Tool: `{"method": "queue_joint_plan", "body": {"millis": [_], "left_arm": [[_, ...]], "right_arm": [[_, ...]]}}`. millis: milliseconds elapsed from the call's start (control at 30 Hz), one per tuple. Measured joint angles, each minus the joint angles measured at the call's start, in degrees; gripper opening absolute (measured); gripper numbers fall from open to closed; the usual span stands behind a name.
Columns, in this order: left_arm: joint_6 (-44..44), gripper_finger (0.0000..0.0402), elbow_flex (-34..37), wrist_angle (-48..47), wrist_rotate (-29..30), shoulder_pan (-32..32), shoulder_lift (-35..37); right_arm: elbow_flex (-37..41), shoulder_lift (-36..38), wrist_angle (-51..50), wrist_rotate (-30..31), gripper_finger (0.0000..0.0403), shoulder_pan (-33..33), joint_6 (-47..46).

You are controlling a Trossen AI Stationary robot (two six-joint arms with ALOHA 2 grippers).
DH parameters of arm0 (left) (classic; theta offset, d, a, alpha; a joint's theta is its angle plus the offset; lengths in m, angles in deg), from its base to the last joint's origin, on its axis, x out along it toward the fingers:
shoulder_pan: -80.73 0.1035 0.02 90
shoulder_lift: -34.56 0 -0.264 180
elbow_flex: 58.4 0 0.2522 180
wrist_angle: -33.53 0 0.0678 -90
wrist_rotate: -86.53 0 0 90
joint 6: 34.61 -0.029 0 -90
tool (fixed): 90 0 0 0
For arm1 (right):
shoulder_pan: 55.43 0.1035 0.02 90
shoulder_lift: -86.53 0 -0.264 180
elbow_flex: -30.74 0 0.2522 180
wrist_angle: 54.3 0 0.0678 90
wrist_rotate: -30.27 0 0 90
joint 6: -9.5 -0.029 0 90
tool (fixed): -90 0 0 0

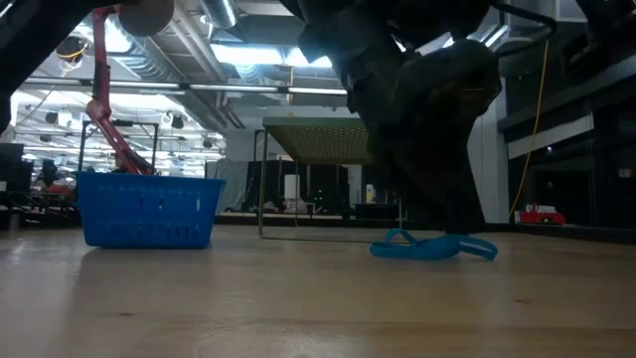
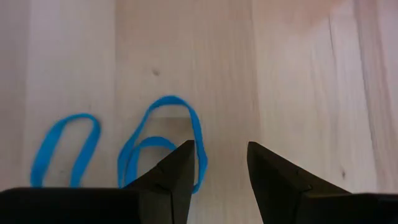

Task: Pick & Place Office Desk Supplies
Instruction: Put the blue rubber band into the blue basket

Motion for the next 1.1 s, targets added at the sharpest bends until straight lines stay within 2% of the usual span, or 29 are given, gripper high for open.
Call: {"method": "queue_joint_plan", "body": {"millis": [100,200,433,567,667,800,967,1100], "left_arm": [[0.0,0.0135,0.0,-0.1,3.3,-0.1,0.1],[0.0,0.0116,0.0,-0.4,3.9,0.2,0.1],[-0.4,0.0045,0.0,-1.1,2.4,0.6,0.1],[-1.4,0.0026,0.0,-0.8,-0.4,0.3,0.1],[-0.1,0.004,0.0,-0.8,-0.8,0.0,0.1],[2.3,0.0082,0.0,-0.9,-0.7,0.0,0.1],[1.8,0.0136,0.0,-0.8,0.8,0.1,0.1],[1.1,0.0161,0.0,-0.8,1.0,0.1,0.1]], "right_arm": [[0.0,0.0,0.0,0.0,0.0178,0.0,0.0],[0.0,0.0,0.0,0.0,0.0178,0.0,0.0],[0.0,0.0,0.0,0.0,0.0178,0.0,0.0],[0.0,0.0,0.0,0.0,0.0178,0.0,0.0],[0.0,0.0,0.0,0.0,0.0178,0.0,0.0],[0.0,0.0,0.0,0.0,0.0178,0.0,0.0],[0.0,0.0,0.0,0.0,0.0178,0.0,-0.4],[0.0,0.0,0.0,0.0,0.0178,0.0,-1.6]]}}
